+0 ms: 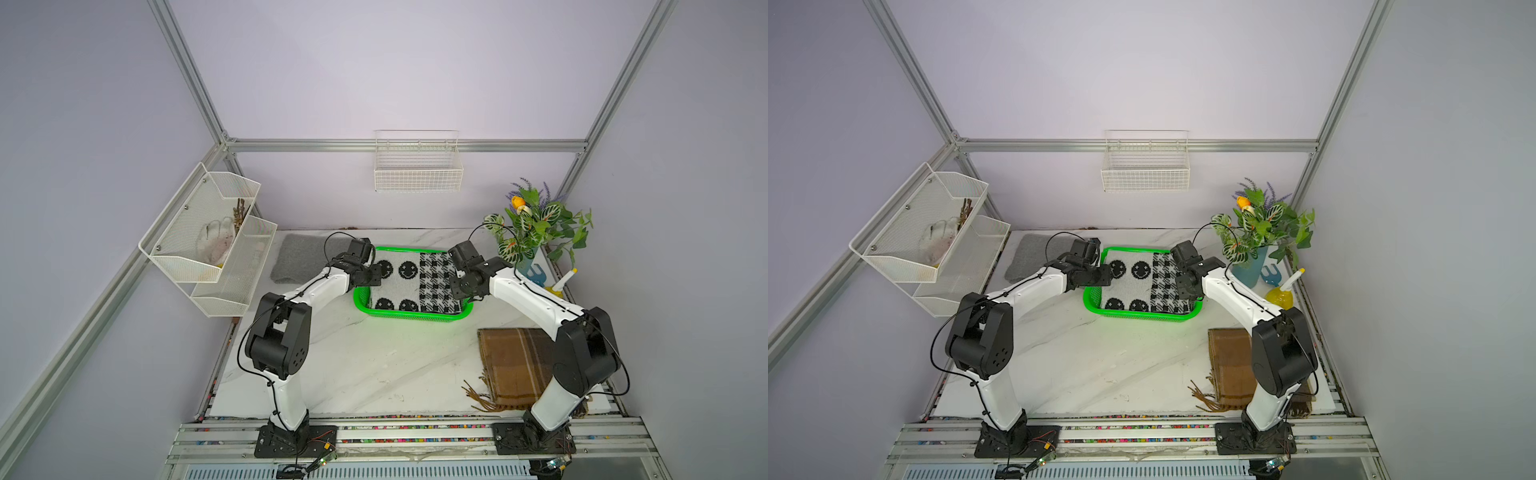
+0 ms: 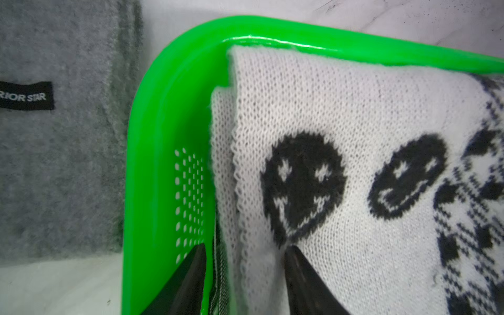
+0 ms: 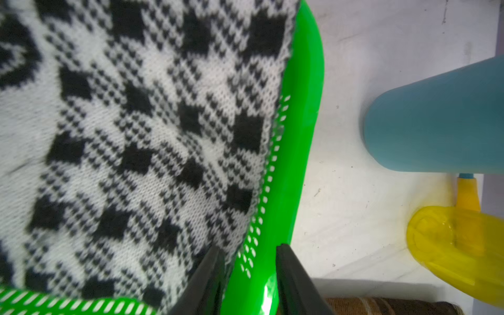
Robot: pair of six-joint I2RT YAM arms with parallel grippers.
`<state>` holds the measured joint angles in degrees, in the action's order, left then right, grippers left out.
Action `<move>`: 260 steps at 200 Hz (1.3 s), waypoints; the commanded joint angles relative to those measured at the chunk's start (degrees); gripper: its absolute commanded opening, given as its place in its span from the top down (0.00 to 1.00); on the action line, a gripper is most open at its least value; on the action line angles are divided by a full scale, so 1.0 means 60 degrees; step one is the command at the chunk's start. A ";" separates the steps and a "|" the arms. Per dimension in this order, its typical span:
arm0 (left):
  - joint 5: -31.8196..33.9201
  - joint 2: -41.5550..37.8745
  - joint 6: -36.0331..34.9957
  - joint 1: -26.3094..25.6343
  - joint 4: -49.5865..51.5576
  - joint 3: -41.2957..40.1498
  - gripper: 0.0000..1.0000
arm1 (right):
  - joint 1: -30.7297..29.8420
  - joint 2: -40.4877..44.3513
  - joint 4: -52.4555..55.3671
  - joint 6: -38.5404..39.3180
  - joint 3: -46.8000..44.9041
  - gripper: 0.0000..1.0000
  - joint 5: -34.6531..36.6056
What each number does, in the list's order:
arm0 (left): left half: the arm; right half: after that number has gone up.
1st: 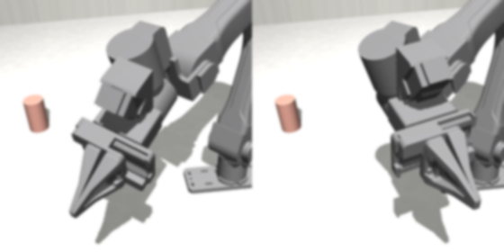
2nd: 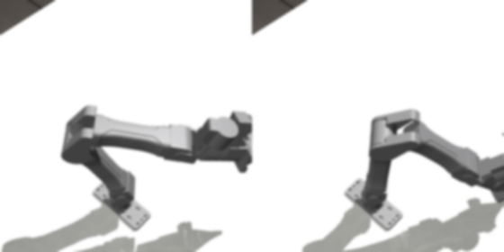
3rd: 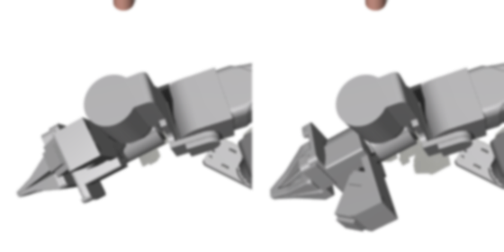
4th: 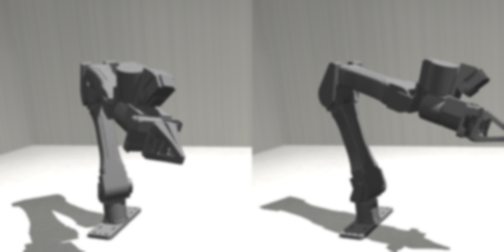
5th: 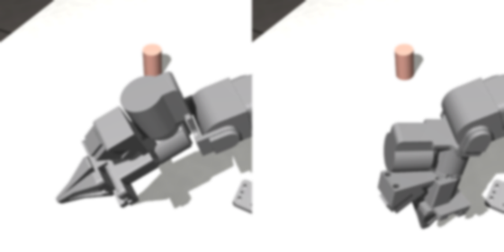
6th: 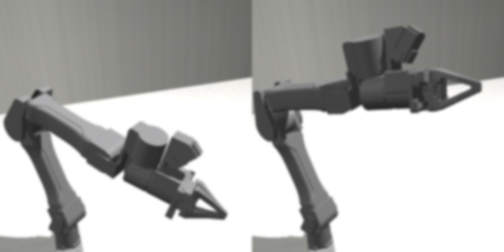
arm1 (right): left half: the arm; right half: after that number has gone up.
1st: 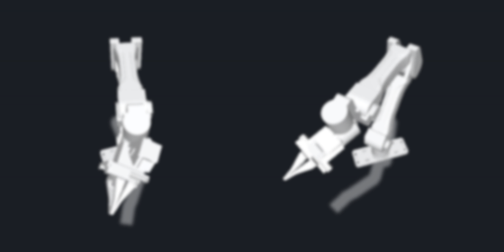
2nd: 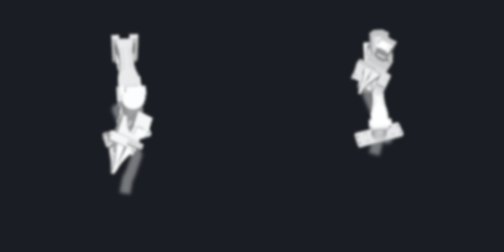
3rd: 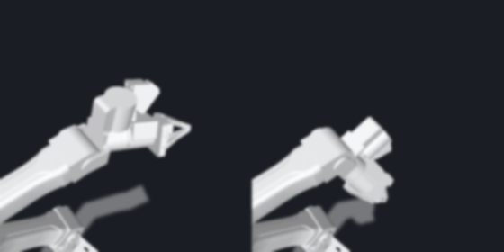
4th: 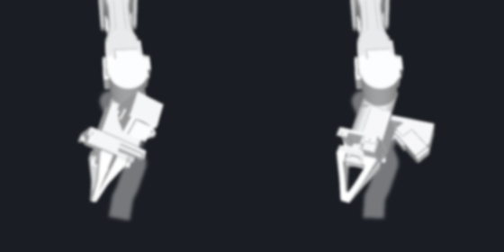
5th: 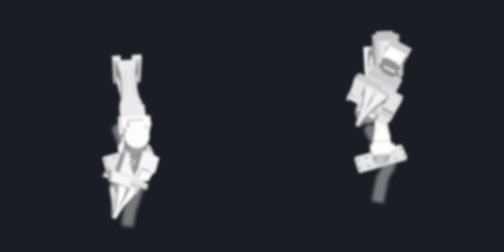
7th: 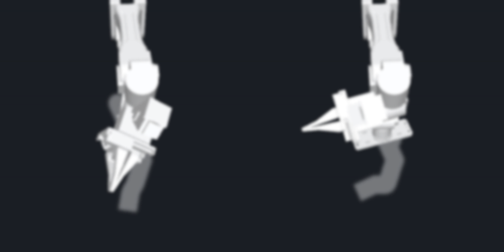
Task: Put the folded scarf in the basket
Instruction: Place the scarf in the basket.
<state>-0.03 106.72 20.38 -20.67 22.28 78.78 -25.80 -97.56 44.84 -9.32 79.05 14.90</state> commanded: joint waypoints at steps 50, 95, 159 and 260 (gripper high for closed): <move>0.0140 -0.0811 -0.0210 -0.0107 -0.0036 0.0617 0.48 | -0.0417 -0.0224 -0.0681 0.0003 -0.0022 0.90 -0.0975; -0.0002 -0.0317 -0.0115 -0.0387 -0.0538 0.0729 0.48 | -0.0343 -0.0592 -0.0896 0.0045 -0.0468 0.99 -0.0778; 0.0411 0.0622 -0.0158 -0.0571 -0.1018 0.1086 0.48 | -0.0277 -0.0073 -0.1482 -0.0264 -0.1841 1.00 -0.1102; 0.0588 -0.0497 -0.0604 -0.0450 -0.1123 0.0807 0.49 | -0.0328 0.1475 -0.1488 -0.0525 -0.1830 0.96 -0.0823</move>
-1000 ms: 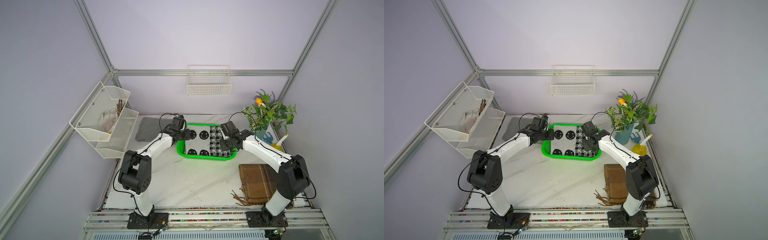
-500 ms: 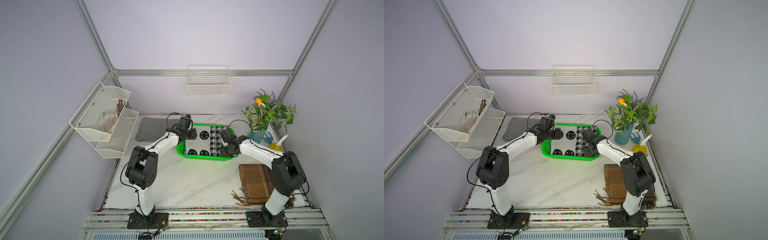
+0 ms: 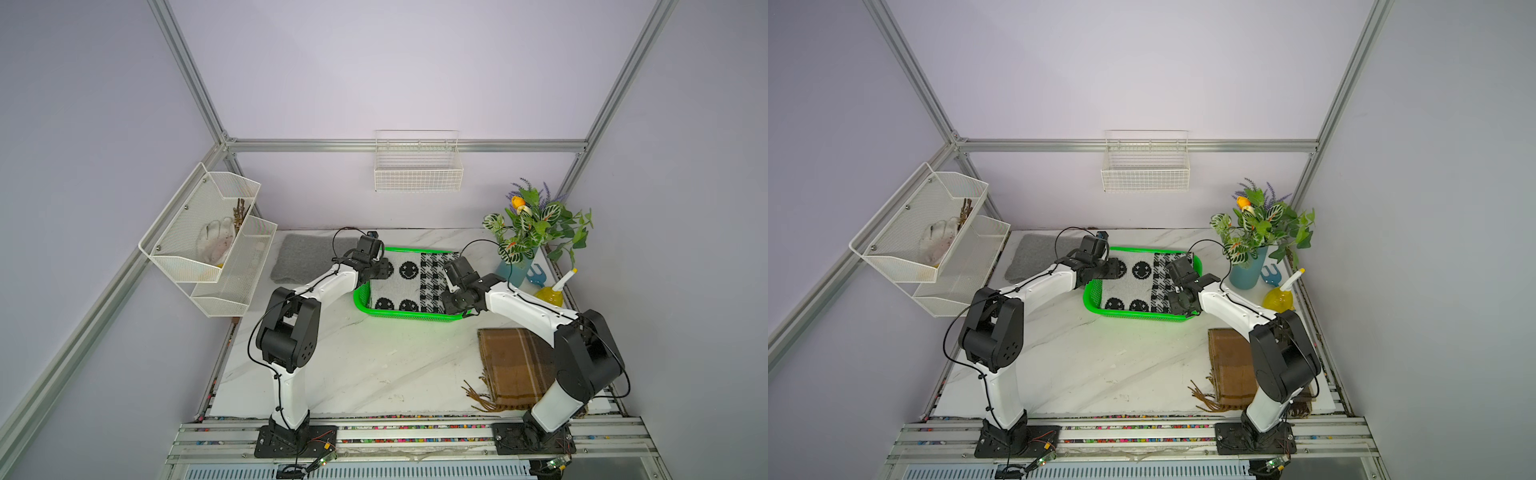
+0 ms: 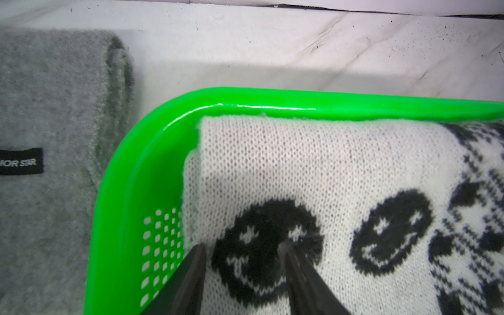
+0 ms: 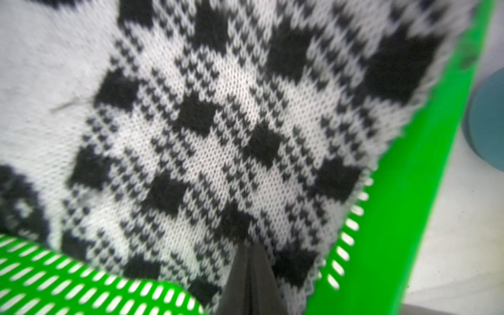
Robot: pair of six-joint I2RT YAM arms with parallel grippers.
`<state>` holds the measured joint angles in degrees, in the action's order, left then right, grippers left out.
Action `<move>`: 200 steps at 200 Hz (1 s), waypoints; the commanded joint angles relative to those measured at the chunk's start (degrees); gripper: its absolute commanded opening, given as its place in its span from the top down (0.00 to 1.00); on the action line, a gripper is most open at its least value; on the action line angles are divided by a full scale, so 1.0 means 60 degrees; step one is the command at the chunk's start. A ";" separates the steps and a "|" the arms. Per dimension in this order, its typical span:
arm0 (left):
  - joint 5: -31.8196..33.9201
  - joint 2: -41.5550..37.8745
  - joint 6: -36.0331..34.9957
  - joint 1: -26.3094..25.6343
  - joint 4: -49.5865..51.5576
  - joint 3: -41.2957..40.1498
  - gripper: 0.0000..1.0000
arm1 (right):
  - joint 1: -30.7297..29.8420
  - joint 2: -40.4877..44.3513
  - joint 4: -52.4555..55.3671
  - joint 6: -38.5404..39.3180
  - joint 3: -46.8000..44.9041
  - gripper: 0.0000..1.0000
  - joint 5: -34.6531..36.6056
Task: Put the folded scarf in the basket
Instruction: Place the scarf in the basket, then move the scarf to the center of the board.
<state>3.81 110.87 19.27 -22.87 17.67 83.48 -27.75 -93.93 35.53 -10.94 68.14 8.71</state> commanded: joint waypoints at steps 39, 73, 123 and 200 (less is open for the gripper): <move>-0.0309 -0.2473 -0.0217 -0.0644 -0.0370 -0.0657 0.49 | -0.0028 0.1679 0.0422 -0.0344 0.0138 0.74 0.0109; -0.1517 -0.4060 0.0946 -0.1851 -0.1785 -0.3015 0.48 | -0.0034 0.2660 0.0603 -0.0576 -0.0108 0.67 0.0703; -0.0908 -0.4824 0.2500 -0.4876 -0.4822 -0.5948 0.37 | -0.0011 0.4081 0.0703 -0.0843 -0.0382 0.61 0.0713; -0.0216 -0.1762 0.3746 -0.7603 -0.8112 -0.6066 0.20 | -0.0014 0.5643 -0.0006 -0.0762 -0.1686 0.59 0.0330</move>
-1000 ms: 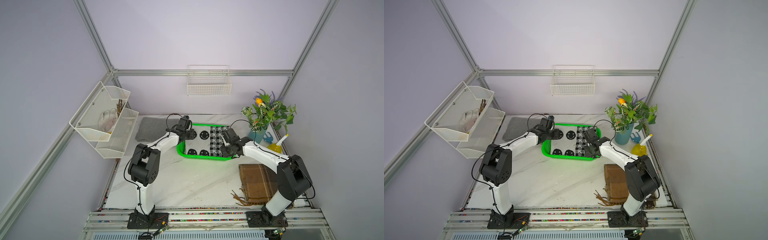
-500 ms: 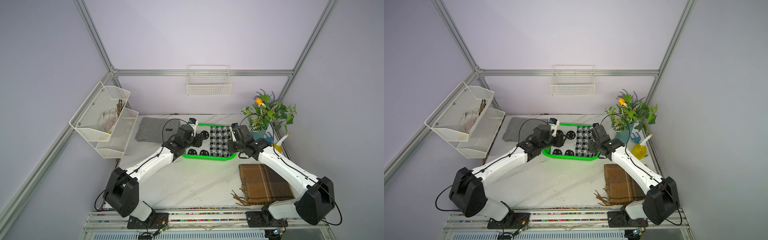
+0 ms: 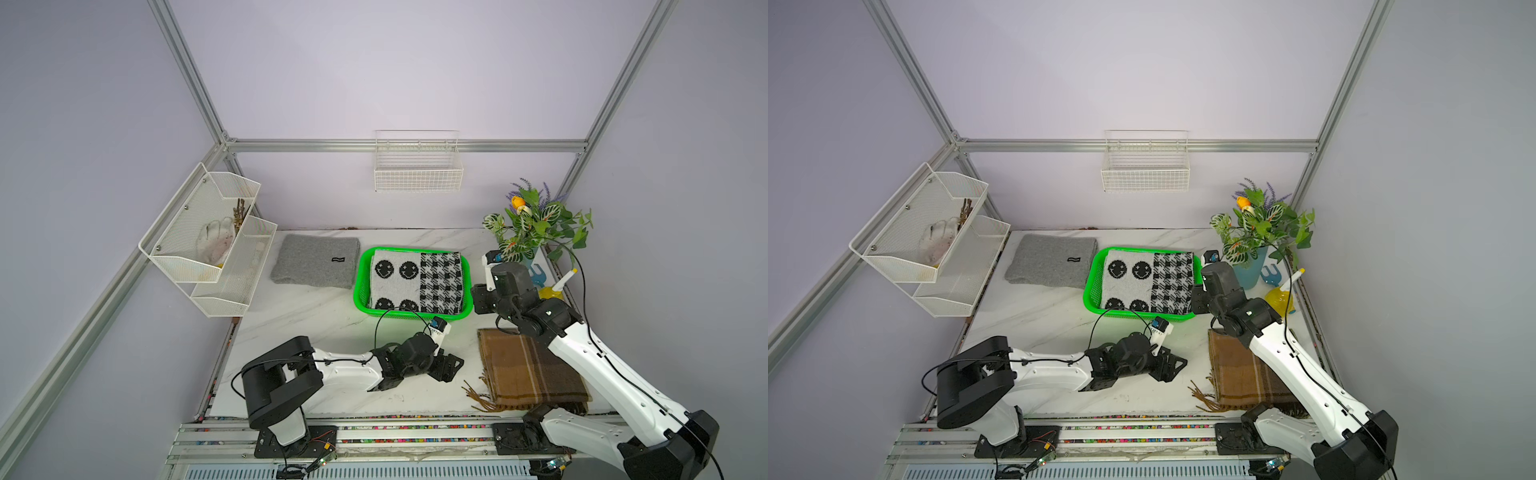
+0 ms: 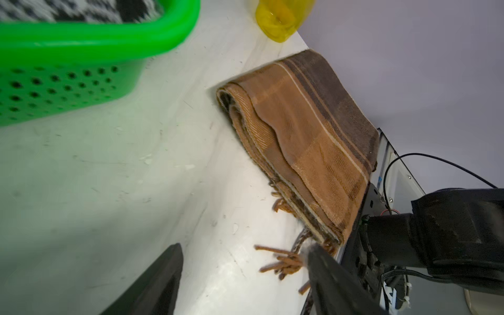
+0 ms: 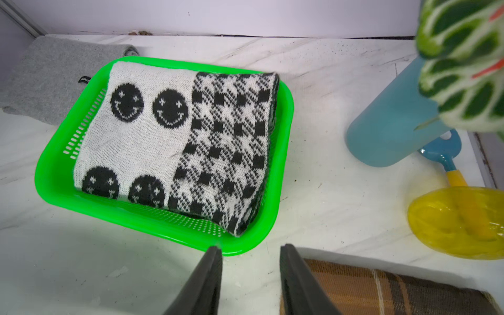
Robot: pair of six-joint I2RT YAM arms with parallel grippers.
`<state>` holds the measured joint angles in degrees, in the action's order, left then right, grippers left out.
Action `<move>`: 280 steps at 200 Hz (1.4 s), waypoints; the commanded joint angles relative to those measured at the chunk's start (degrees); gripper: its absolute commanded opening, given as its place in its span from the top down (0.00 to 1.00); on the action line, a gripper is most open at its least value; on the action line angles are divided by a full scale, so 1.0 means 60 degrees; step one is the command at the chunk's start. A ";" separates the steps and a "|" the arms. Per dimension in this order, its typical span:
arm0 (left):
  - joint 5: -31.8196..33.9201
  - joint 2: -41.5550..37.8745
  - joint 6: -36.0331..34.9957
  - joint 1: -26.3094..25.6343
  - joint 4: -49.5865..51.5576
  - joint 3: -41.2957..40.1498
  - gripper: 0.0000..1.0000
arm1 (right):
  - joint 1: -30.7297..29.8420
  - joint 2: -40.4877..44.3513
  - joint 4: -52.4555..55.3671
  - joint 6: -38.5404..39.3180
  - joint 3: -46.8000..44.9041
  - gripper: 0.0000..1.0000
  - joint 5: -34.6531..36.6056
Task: Put the folded scarf in the basket
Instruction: Move the scarf to the center of the board.
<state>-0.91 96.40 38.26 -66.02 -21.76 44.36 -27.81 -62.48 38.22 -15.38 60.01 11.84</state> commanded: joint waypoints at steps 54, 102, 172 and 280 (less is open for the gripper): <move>0.0487 0.2422 0.1161 -0.0494 -0.2014 0.1748 0.13 | -0.0006 0.0914 -0.0938 0.0138 -0.0497 0.60 -0.0846; 0.0004 0.3554 0.1488 -0.0511 -0.1486 0.3085 0.11 | -0.0007 0.1207 -0.1573 0.0029 -0.1078 0.60 -0.0891; -0.0249 0.4374 0.1507 -0.0723 -0.0549 0.3851 0.11 | -0.0004 0.1458 -0.1650 0.0072 -0.1208 0.60 -0.0707; -0.1370 0.5673 0.2471 -0.0884 -0.1300 0.4595 0.27 | -0.0007 0.1578 -0.1785 0.0120 -0.1388 0.61 -0.0680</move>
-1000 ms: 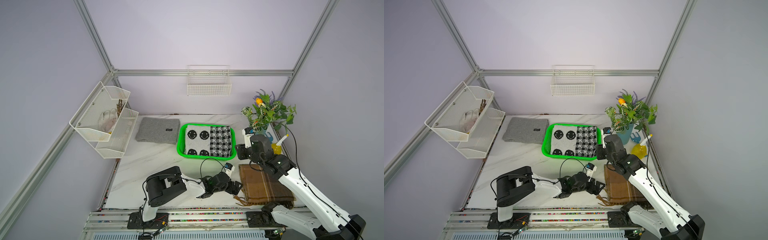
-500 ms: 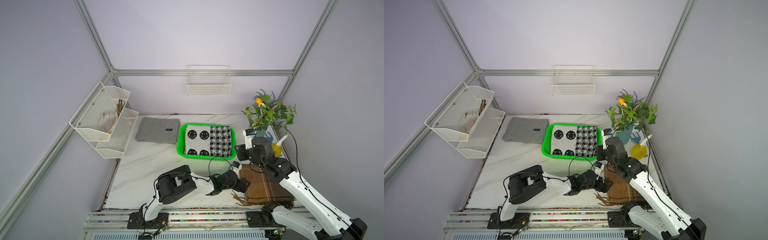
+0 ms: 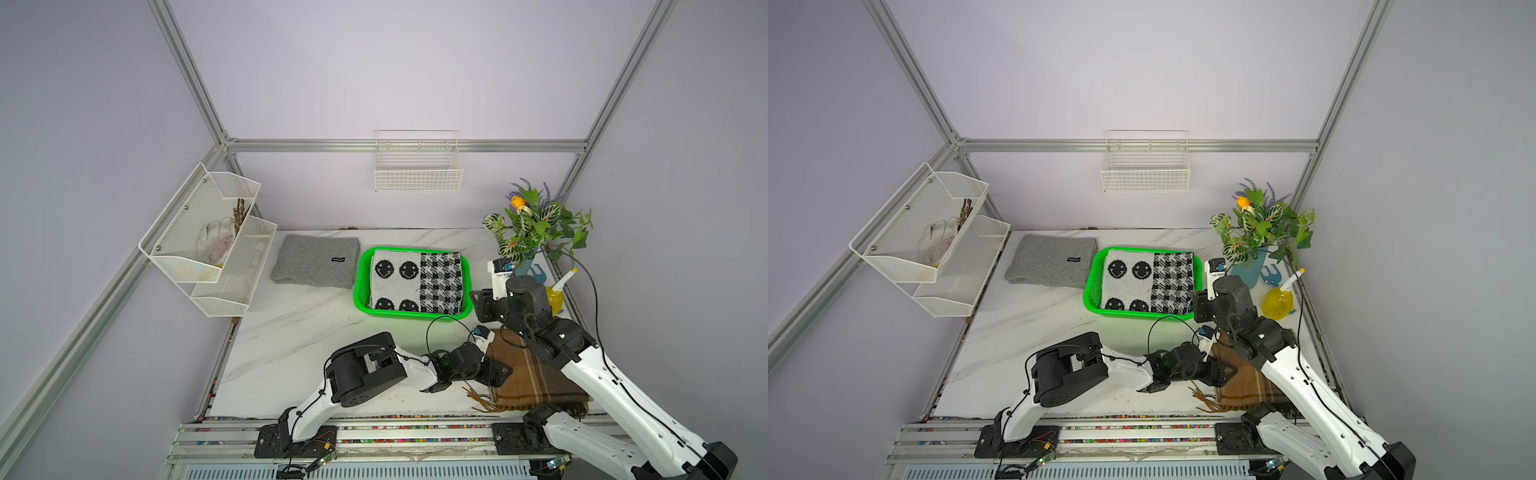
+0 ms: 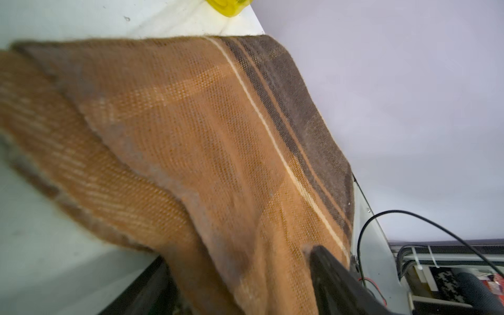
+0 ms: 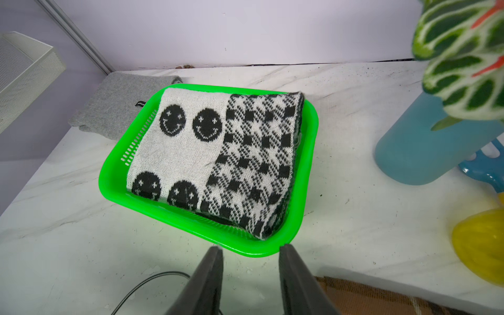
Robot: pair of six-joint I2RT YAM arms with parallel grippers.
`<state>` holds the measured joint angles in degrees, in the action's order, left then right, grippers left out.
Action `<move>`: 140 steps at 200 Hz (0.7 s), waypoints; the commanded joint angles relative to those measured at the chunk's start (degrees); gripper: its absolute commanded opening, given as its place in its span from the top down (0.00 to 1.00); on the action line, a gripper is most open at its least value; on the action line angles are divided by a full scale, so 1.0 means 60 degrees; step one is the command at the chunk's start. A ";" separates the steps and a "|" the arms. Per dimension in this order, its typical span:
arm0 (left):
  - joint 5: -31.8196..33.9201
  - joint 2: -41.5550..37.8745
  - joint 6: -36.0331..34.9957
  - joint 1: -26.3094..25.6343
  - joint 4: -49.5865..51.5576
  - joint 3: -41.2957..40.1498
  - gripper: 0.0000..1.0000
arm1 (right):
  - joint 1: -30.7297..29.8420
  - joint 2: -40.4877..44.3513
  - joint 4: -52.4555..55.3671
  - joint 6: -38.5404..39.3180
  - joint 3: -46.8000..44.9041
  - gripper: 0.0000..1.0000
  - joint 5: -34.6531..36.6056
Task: Put the folded scarf in the basket
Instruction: Move the scarf to the center of the board.
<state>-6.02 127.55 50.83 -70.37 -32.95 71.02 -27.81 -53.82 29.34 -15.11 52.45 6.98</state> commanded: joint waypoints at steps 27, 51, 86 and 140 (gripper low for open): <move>-0.0592 0.0575 0.0266 -0.0152 0.0458 0.0204 0.47 | -0.0008 0.0095 -0.0292 0.0102 -0.0124 0.62 0.0096; -0.0796 0.0745 0.0487 -0.0096 -0.0101 0.0021 0.80 | -0.0007 0.0181 -0.0352 0.0119 -0.0199 0.62 0.0114; -0.0478 0.0011 0.0531 0.0361 -0.0487 -0.1243 0.96 | -0.0008 0.0135 -0.0477 0.0088 -0.0350 0.64 -0.0037; -0.0305 -0.2017 0.0330 0.1009 -0.0729 -0.3978 1.00 | -0.0029 -0.0037 -0.0497 0.0059 -0.0377 0.64 -0.0287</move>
<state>-9.76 119.63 54.46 -65.17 -42.22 52.42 -27.81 -53.65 27.97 -14.92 50.81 6.26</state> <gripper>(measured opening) 0.077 0.363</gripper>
